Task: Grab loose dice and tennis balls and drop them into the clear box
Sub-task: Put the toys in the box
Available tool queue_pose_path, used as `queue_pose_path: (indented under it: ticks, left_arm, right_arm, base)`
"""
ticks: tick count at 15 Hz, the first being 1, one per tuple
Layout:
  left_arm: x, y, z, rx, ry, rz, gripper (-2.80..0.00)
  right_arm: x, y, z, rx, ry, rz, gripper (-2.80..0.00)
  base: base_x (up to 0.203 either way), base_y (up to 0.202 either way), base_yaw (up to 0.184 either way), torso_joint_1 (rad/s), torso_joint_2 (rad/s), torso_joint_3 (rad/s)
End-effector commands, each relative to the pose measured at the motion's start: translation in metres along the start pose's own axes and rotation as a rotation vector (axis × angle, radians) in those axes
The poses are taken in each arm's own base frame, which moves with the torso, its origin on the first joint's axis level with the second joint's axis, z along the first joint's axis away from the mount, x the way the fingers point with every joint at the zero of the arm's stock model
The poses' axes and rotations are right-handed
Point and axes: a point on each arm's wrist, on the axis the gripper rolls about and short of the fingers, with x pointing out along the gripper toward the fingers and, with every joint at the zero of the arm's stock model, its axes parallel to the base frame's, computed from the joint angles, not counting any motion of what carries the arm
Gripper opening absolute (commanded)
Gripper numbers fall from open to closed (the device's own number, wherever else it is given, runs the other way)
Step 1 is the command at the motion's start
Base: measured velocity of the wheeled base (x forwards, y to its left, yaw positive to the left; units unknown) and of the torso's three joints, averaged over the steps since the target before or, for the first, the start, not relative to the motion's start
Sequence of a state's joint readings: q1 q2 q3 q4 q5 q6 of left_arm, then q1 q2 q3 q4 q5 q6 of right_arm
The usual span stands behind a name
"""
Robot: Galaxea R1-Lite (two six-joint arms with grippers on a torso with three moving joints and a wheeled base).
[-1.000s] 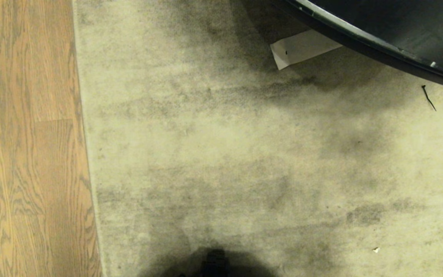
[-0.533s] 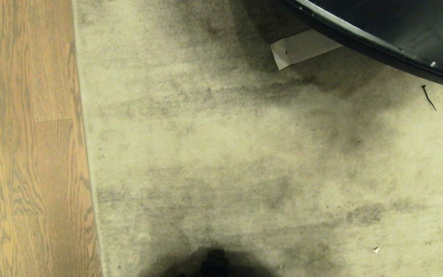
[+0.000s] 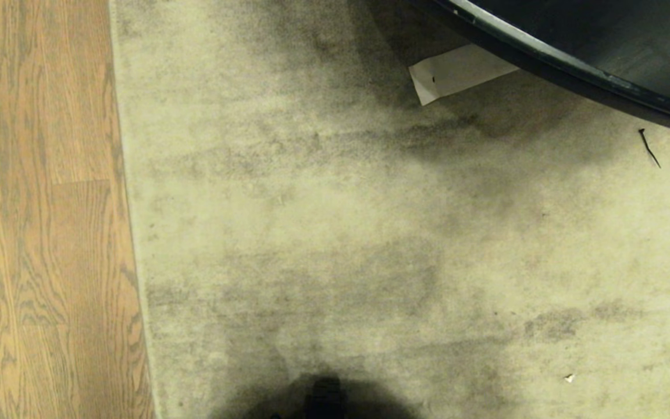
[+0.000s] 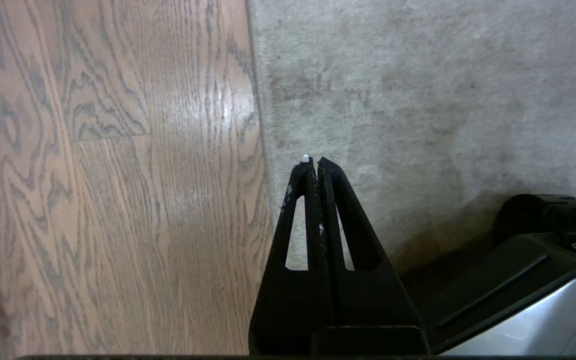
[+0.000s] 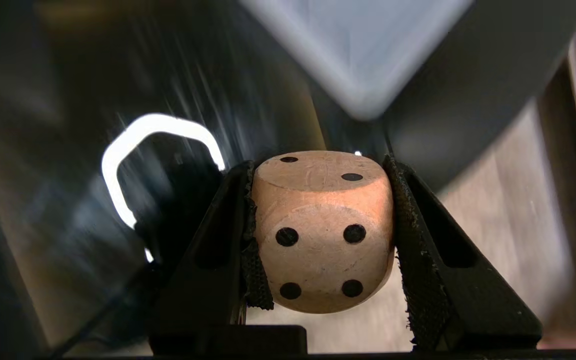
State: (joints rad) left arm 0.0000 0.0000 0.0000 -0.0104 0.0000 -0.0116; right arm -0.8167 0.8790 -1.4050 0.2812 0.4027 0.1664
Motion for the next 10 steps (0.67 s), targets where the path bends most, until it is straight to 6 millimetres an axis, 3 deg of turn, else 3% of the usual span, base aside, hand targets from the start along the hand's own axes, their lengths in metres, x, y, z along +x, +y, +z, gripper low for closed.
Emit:
queue_pose_path:
  ticks: [1,5,10]
  left_arm:
    - [0.0,0.0,-0.001,-0.001,0.003,0.0,-2.8]
    - [0.0,0.0,-0.001,-0.001,0.004,0.0,-2.8]
    - [0.0,0.0,-0.001,-0.001,0.003,0.0,-2.8]
  right_arm:
    - [0.017,-0.001,0.03,0.025,-0.014,0.033,-2.8]
    - [0.023,-0.002,0.033,0.086,0.041,0.08,-2.8]
    - [0.011,0.01,0.072,0.151,-0.049,0.161,-2.8]
  base:
    - [0.0,0.0,0.0,0.0,0.0,0.0]
    - [0.0,0.0,0.0,0.0,0.0,0.0]
    - [0.0,0.0,0.0,0.0,0.0,0.0]
